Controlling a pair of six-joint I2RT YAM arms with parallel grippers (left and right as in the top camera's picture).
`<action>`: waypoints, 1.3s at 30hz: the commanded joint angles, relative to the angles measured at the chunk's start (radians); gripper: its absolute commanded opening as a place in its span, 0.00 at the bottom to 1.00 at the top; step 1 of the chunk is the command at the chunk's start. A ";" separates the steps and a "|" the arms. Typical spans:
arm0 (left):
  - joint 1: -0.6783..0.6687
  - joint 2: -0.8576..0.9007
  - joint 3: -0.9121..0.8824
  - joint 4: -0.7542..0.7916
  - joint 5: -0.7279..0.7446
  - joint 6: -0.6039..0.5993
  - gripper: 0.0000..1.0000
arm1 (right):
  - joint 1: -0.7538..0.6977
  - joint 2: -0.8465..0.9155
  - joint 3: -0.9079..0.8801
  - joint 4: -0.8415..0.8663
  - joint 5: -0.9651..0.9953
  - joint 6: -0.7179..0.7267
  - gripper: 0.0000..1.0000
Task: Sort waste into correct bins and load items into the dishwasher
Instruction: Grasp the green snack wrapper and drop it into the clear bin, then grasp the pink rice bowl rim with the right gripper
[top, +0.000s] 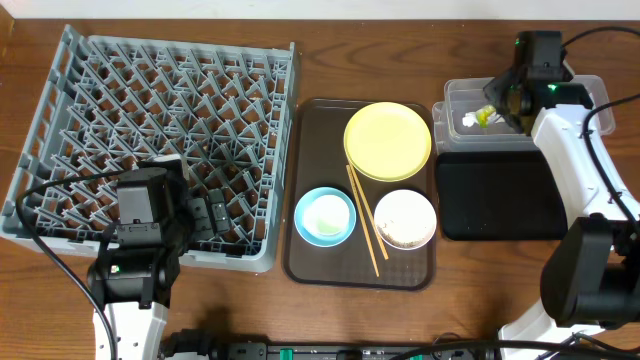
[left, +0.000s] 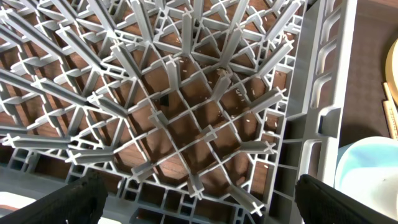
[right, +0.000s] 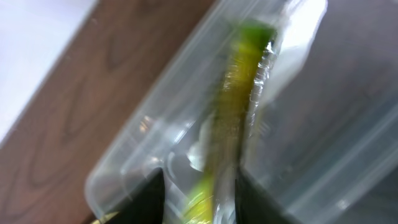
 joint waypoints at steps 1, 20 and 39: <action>0.002 0.003 0.019 0.000 -0.001 -0.005 0.99 | -0.010 -0.005 0.000 0.075 -0.116 -0.165 0.43; 0.002 0.003 0.019 0.000 -0.001 -0.005 0.99 | 0.398 -0.225 -0.107 -0.441 -0.414 -0.810 0.58; 0.002 0.003 0.018 -0.026 -0.001 -0.005 0.99 | 0.673 -0.224 -0.534 -0.066 -0.188 -0.641 0.38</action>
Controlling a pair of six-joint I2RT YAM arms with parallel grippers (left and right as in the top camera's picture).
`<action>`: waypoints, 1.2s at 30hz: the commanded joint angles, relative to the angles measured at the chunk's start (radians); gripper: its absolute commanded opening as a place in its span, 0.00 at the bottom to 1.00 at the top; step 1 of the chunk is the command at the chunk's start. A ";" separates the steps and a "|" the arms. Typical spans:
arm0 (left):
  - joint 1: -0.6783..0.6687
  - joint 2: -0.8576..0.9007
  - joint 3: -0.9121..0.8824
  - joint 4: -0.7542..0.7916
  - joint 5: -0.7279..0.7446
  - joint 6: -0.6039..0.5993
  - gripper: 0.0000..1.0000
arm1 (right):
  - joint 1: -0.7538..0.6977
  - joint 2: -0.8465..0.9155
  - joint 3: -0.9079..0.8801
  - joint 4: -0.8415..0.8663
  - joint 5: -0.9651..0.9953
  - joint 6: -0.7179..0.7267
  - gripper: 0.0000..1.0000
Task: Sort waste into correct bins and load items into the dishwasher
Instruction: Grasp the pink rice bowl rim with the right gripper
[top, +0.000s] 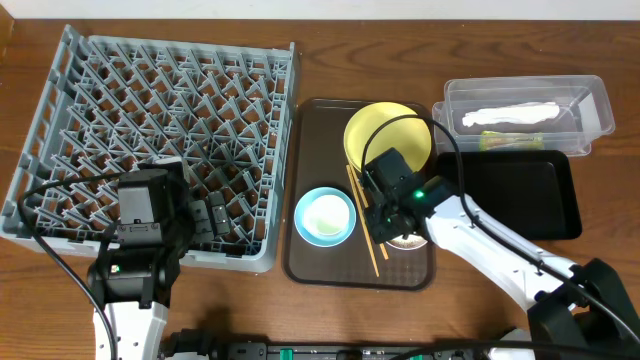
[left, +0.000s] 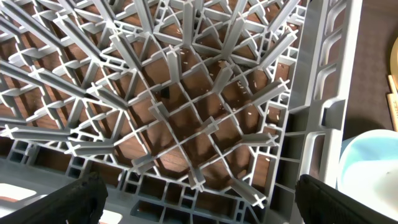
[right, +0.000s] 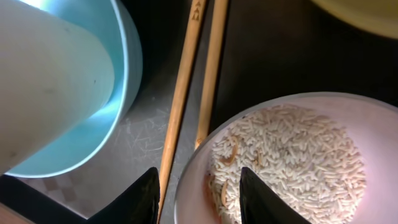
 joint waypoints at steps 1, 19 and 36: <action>0.002 0.002 0.018 -0.002 -0.001 -0.005 0.99 | 0.030 0.000 -0.026 0.007 0.032 0.019 0.37; 0.002 0.002 0.018 -0.001 -0.001 -0.005 0.99 | 0.051 0.000 -0.077 0.039 0.111 0.042 0.05; 0.002 0.002 0.018 -0.001 -0.001 -0.005 0.99 | -0.053 -0.137 0.101 0.014 0.104 0.067 0.01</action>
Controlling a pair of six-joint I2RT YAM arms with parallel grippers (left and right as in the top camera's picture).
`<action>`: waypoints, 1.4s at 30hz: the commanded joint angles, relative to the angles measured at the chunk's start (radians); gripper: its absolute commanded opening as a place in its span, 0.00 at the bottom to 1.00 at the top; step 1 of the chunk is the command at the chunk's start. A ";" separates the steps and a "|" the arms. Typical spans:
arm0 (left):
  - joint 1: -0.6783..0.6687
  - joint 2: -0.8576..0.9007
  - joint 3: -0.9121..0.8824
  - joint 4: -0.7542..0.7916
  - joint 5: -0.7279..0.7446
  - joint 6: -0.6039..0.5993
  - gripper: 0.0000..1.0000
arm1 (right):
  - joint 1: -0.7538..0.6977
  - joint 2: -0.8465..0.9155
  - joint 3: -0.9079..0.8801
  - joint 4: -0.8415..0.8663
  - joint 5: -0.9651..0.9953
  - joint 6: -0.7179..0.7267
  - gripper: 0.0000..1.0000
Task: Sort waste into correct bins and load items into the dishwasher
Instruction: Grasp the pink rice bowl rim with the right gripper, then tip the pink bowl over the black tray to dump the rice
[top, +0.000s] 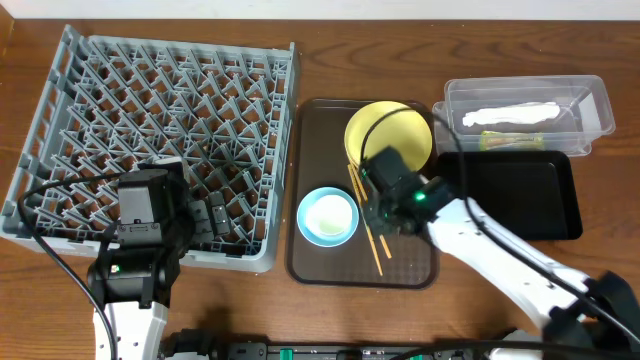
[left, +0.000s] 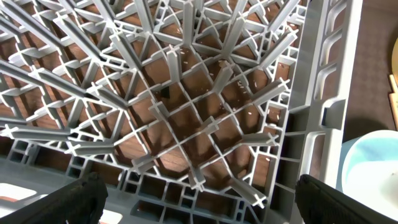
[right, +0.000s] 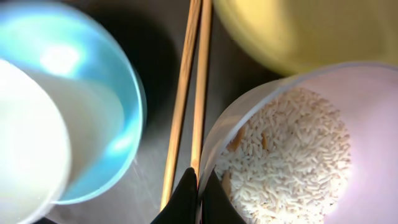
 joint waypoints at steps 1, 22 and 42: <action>0.002 0.002 0.018 0.000 -0.001 -0.005 0.99 | -0.088 -0.098 0.059 0.003 0.005 0.041 0.01; 0.002 0.002 0.018 0.000 -0.001 -0.005 0.99 | -0.787 -0.126 -0.042 0.025 -0.734 0.057 0.01; 0.002 0.002 0.018 0.000 -0.001 -0.005 0.99 | -1.101 0.233 -0.121 0.240 -1.488 0.061 0.01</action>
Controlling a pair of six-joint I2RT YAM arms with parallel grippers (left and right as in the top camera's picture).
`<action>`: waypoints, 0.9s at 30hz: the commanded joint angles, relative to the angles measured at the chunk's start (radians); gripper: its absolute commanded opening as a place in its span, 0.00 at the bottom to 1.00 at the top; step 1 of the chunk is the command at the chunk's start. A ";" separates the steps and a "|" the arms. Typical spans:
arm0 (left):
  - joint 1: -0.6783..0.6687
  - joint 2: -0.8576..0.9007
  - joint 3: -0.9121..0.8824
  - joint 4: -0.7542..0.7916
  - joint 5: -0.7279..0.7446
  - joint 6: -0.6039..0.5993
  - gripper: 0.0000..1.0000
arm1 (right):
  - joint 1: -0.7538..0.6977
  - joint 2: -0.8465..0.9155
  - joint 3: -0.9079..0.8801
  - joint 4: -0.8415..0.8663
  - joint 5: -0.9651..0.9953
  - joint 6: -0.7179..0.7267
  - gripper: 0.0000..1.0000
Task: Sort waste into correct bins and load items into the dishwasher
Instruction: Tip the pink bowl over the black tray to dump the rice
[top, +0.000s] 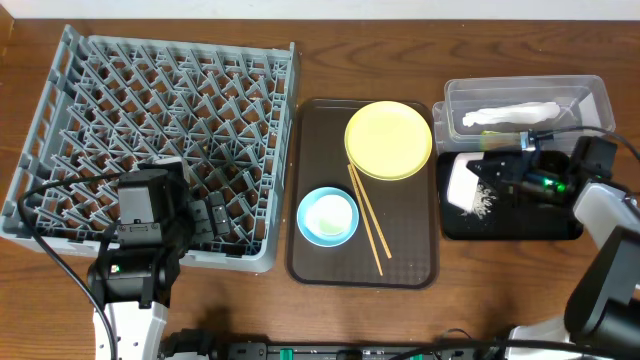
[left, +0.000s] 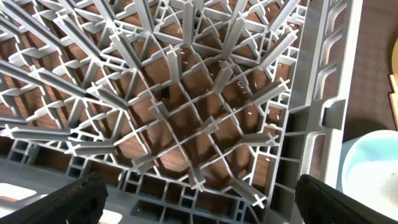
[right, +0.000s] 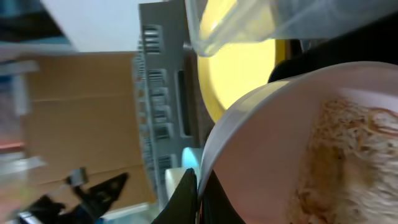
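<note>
My right gripper (top: 480, 170) is shut on the rim of the pink rice bowl (top: 460, 181), which is tipped on its side over the black bin (top: 530, 222). Rice (top: 484, 205) lies spilled in the bin below it. In the right wrist view the fingers pinch the bowl (right: 267, 155) at my right gripper (right: 199, 186), and rice (right: 348, 155) clings inside. On the brown tray (top: 310, 255) lie the yellow plate (top: 388, 140), the blue bowl (top: 328, 216) and the chopsticks (top: 368, 220). My left gripper (left: 199, 202) hangs open over the near right corner of the grey dish rack (top: 160, 130).
A clear bin (top: 525, 112) holding white and green-yellow waste stands behind the black bin. The rack (left: 186, 112) fills the left wrist view, with scattered rice grains under it. The blue bowl's edge (left: 367, 168) shows at the right there.
My right gripper, then shut on the rice bowl's rim on the tray, now holds the bowl tipped over the black bin, with rice spilled into it. The left arm has not moved.
My right gripper was at the clear bin with a green-yellow wrapper between its fingers. Then it stood open over the tray by the rice bowl, the wrapper left in the bin. Then it shut on the bowl's rim, and now the bowl is tipped over the black bin.
</note>
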 joint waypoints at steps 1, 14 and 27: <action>0.002 0.002 0.018 0.000 -0.001 -0.005 0.99 | -0.065 0.072 -0.004 0.022 -0.245 -0.002 0.01; 0.002 0.002 0.018 0.000 -0.001 -0.005 0.99 | -0.267 0.145 -0.004 0.115 -0.329 0.082 0.01; 0.002 0.002 0.018 0.007 -0.002 -0.005 0.99 | -0.307 0.145 -0.004 0.341 -0.330 0.398 0.01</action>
